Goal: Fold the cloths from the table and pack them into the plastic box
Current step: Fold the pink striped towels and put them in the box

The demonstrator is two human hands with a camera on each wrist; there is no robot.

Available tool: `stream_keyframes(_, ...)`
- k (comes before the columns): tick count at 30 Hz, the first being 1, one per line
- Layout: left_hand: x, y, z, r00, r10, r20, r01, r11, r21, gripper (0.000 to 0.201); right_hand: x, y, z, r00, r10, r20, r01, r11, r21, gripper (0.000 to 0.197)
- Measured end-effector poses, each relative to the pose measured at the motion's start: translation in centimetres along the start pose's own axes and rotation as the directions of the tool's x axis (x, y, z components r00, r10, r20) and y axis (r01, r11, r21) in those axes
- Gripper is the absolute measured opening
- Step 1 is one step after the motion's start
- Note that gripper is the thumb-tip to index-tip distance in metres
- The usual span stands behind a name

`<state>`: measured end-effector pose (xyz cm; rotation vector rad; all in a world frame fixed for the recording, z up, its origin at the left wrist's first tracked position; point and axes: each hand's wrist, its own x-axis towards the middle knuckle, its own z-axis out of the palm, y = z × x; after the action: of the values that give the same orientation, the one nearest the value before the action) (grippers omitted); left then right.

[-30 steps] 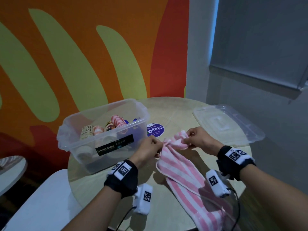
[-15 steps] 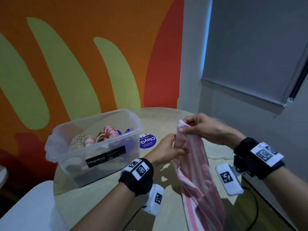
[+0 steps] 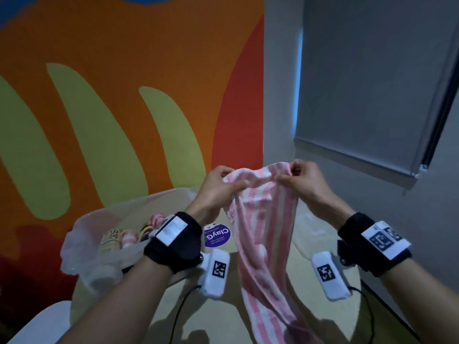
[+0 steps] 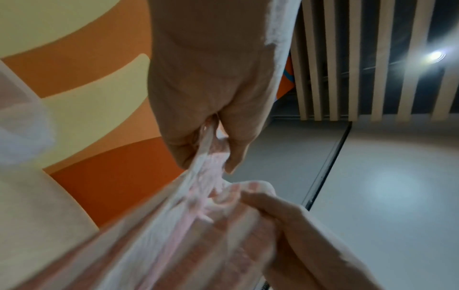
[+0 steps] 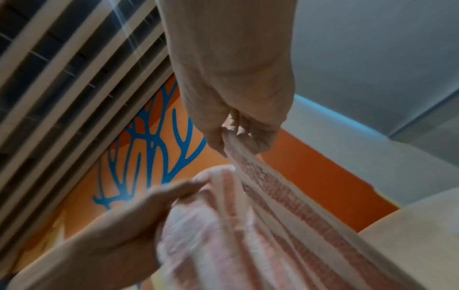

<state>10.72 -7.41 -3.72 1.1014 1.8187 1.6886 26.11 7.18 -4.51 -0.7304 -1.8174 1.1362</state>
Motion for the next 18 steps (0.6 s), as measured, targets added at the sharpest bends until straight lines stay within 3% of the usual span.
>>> stream_keyframes(4,0.0,0.8,0.5,0.999,0.037,0.022,-0.036,0.999,-0.032,0.027,-1.6,-1.3,3.0,0.996,-0.046,0.072,0.04,0.996,0.076,0.026)
stream_keyframes(10,0.6,1.9,-5.4,0.999,-0.004,-0.052,0.003,1.0,-0.004,0.027,0.3,-1.1,-1.2,0.988,0.06,-0.141,-0.05,0.996,0.073,0.009)
stream_keyframes(13,0.7,2.0,-4.4,0.997,0.046,-0.061,-0.043,0.998,0.05,0.022,-0.5,-2.1,0.1,0.997,0.018,-0.069,-0.016,0.999,0.036,0.012)
stream_keyframes(18,0.5,2.6,-0.7,0.998,0.05,0.043,-0.043,0.989,-0.139,0.016,-2.6,-3.7,4.4,0.99,-0.127,0.059,0.118,0.984,0.134,0.017)
